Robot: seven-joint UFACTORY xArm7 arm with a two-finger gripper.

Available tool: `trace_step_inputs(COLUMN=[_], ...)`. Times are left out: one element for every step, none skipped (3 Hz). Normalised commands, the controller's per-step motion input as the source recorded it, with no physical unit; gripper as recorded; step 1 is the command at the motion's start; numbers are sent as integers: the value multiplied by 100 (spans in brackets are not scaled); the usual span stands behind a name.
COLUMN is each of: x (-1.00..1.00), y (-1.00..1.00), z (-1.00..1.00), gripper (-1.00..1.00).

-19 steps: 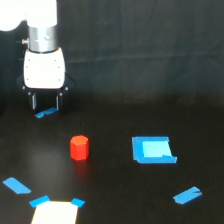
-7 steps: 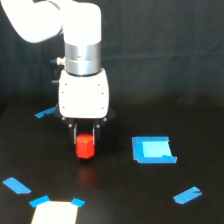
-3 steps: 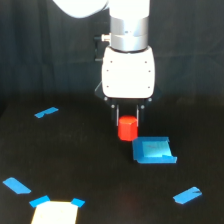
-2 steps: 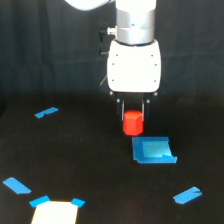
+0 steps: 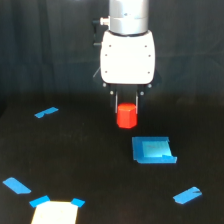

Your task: Pick up the red object from the table

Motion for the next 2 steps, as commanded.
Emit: trace_step_inputs(x=[-51,-64], y=[-65,-56], z=[100,100], gripper=[-92,-73])
